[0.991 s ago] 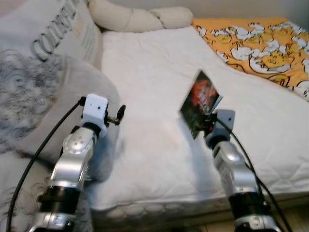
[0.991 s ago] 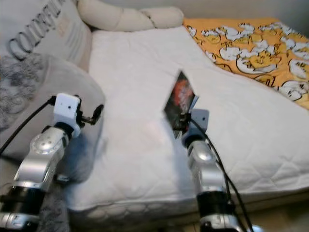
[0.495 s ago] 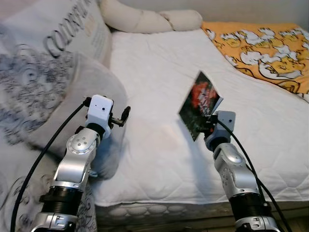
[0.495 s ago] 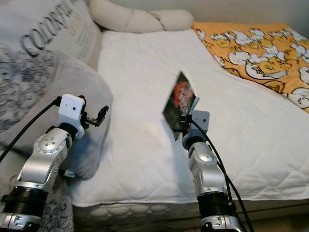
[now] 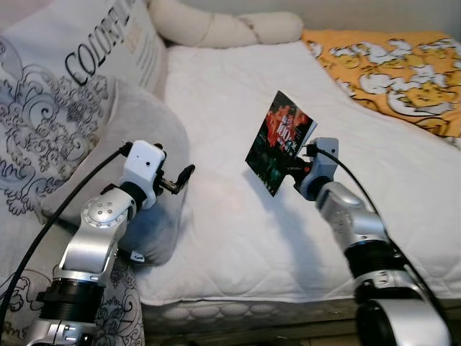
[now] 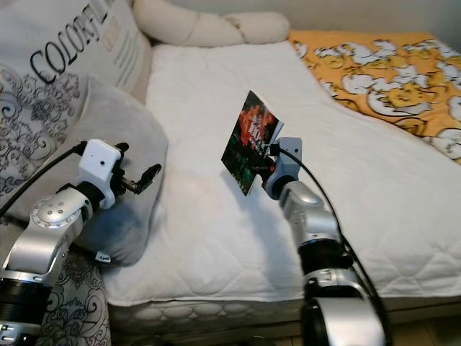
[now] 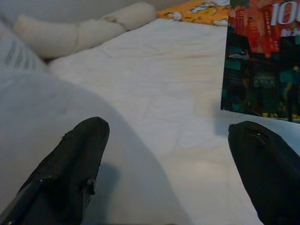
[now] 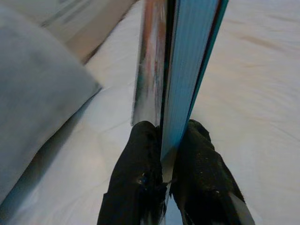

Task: Clean up the room

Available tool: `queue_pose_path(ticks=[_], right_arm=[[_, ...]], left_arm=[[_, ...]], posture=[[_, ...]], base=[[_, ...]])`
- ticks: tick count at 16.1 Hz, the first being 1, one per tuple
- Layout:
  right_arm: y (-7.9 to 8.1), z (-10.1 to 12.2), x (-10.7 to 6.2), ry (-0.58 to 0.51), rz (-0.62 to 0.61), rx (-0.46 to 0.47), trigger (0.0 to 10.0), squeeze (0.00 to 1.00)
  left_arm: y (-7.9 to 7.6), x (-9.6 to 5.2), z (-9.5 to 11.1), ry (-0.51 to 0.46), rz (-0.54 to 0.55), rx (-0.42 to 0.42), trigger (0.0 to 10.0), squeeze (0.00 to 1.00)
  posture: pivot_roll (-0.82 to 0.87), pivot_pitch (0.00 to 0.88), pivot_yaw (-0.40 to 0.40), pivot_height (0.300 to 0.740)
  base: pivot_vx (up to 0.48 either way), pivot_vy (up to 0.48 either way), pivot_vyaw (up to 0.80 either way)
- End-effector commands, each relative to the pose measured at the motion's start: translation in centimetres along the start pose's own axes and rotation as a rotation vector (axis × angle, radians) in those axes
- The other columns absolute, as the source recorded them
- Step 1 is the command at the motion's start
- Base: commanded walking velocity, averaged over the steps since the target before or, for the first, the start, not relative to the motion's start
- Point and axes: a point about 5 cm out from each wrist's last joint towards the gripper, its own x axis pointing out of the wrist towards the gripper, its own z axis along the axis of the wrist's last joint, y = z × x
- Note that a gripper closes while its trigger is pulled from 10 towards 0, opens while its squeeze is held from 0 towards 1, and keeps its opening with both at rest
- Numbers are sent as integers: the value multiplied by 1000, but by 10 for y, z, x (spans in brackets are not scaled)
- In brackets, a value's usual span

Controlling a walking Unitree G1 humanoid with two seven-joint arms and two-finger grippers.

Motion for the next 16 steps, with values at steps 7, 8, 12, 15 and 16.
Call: queue_pose_path(ticks=[7,8,12,15,16], right_arm=[[-10,13,-32,73,470,84,10000,0],[-11,12,-35,86,528,178,10000,0],[-10,-6,-36,195,567,199,10000,0],[5,-4,-43,162,659,199,10000,0],[9,-6,-45,183,692,165,10000,0]], left_arm=[[-8,0,6,-16,-103,-85,10000,0],[-9,0,5,-10,-122,-78,10000,0],[-12,-3,4,4,-154,-63,10000,0],[-3,-1,2,2,-16,-66,10000,0],[-1,4,5,-12,17,-82,10000,0]], posture=[[-16,0,19,740],[-17,0,22,740],[-10,0,28,740],[-1,0,21,740],[-9,0,24,740]], base=[[0,0,0],[0,0,0],[0,0,0],[0,0,0],[0,0,0]])
